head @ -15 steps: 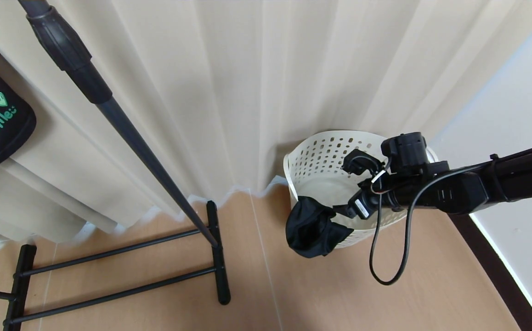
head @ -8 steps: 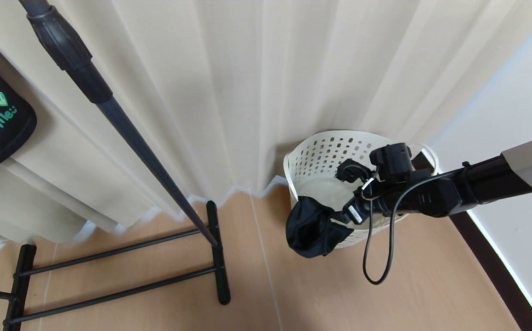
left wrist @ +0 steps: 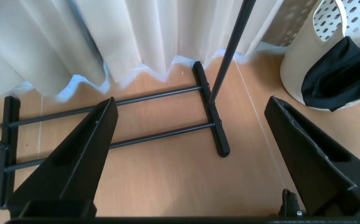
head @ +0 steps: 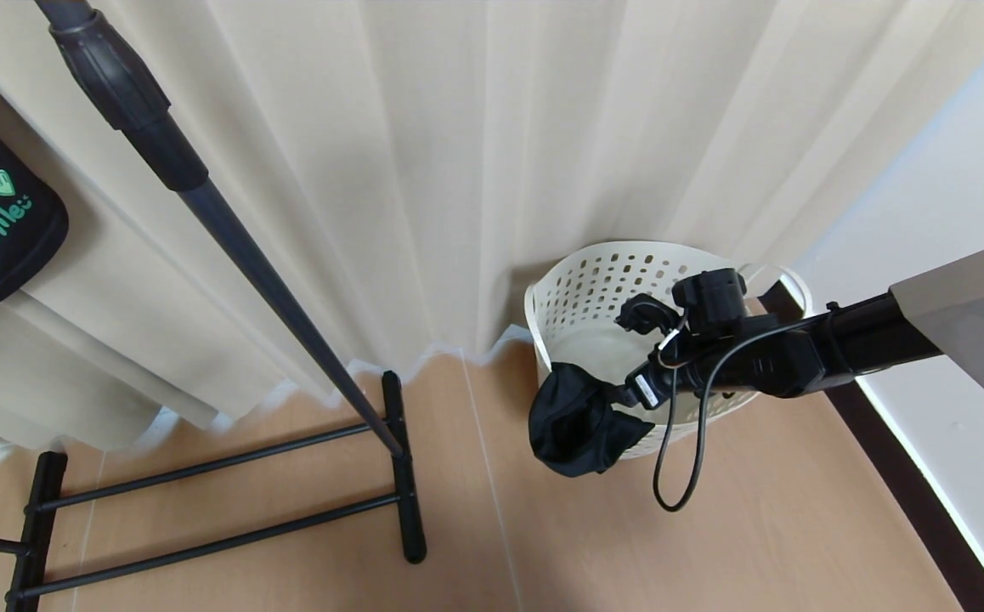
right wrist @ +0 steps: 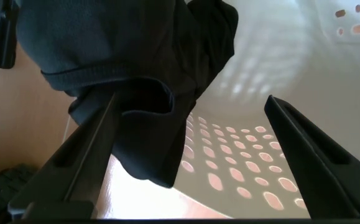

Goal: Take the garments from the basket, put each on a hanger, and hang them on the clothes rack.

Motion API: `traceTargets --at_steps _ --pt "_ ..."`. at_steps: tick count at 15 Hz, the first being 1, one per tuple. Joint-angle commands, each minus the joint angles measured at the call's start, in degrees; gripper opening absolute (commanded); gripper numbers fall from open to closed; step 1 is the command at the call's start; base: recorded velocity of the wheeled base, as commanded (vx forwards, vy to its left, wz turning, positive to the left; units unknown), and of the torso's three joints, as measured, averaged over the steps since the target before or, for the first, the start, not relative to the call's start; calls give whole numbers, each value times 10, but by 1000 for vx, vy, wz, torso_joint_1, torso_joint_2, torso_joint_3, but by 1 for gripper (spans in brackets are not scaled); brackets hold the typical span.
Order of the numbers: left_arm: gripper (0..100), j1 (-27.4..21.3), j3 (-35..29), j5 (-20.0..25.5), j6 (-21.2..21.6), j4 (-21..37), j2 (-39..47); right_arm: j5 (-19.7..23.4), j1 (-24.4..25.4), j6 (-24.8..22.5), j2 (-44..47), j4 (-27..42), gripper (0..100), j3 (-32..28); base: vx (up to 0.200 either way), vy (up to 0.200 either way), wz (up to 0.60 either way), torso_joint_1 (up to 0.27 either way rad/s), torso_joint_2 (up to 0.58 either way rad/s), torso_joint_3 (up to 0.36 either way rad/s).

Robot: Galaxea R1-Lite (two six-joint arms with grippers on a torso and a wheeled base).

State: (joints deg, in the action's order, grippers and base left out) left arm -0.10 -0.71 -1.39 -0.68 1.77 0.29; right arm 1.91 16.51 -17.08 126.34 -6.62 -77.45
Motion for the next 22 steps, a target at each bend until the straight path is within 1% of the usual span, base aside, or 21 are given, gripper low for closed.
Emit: traceTargets --at_steps 1,9,10,11,13,22 --pt "100 0 0 0 0 0 0 0 0 -1 6 -1 100 -4 0 0 0 0 0 0" --pt "100 0 0 0 0 0 0 -1 0 0 20 -1 100 -11 0 0 0 0 0 0" --pt "100 0 0 0 0 0 0 -23 0 0 29 -1 100 -17 0 0 0 0 0 0" --pt "100 0 0 0 0 0 0 -31 0 0 34 -2 100 -18 0 0 0 0 0 0" --pt "100 0 0 0 0 0 0 -35 0 0 44 -29 100 -16 0 0 0 0 0 0" --pt "100 0 0 0 0 0 0 -36 5 9 55 -36 100 -17 0 0 0 0 0 0"
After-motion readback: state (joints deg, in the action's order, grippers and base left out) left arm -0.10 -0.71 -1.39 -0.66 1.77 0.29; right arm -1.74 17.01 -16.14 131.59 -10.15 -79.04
